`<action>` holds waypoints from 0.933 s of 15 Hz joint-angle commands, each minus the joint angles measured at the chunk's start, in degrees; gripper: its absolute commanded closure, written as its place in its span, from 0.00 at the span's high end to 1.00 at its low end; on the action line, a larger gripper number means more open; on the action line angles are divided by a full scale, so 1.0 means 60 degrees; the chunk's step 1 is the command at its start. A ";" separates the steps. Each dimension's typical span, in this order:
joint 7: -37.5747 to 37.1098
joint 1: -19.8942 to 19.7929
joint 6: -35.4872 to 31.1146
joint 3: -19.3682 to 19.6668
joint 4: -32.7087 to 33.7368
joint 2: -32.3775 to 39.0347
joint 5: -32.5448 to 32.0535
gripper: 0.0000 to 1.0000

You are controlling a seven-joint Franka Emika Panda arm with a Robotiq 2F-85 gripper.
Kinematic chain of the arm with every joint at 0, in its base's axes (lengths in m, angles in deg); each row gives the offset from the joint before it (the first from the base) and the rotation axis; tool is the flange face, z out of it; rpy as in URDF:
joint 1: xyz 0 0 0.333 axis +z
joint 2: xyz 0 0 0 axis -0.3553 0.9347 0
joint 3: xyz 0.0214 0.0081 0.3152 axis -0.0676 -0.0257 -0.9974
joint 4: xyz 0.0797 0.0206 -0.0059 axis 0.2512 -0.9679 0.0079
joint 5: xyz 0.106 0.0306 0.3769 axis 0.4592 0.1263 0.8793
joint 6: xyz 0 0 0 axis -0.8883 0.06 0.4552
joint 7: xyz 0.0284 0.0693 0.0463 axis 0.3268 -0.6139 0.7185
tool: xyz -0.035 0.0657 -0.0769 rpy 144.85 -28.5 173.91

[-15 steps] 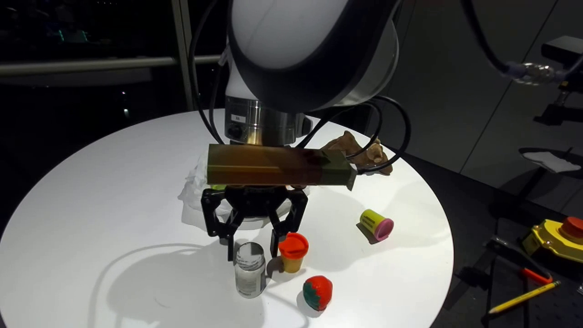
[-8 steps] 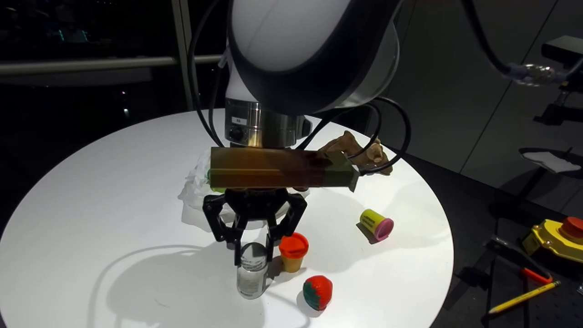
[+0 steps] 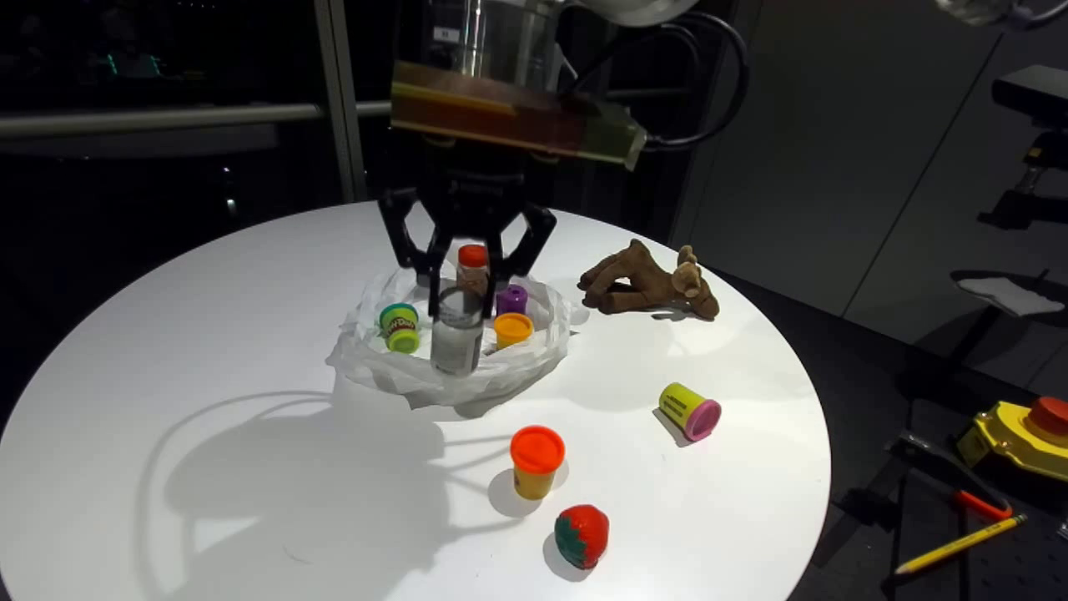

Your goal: Put the objects on the table in the plastic

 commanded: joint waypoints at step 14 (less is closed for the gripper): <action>-0.0825 -0.0598 -0.1146 0.1243 0.4224 0.3787 -0.0333 0.19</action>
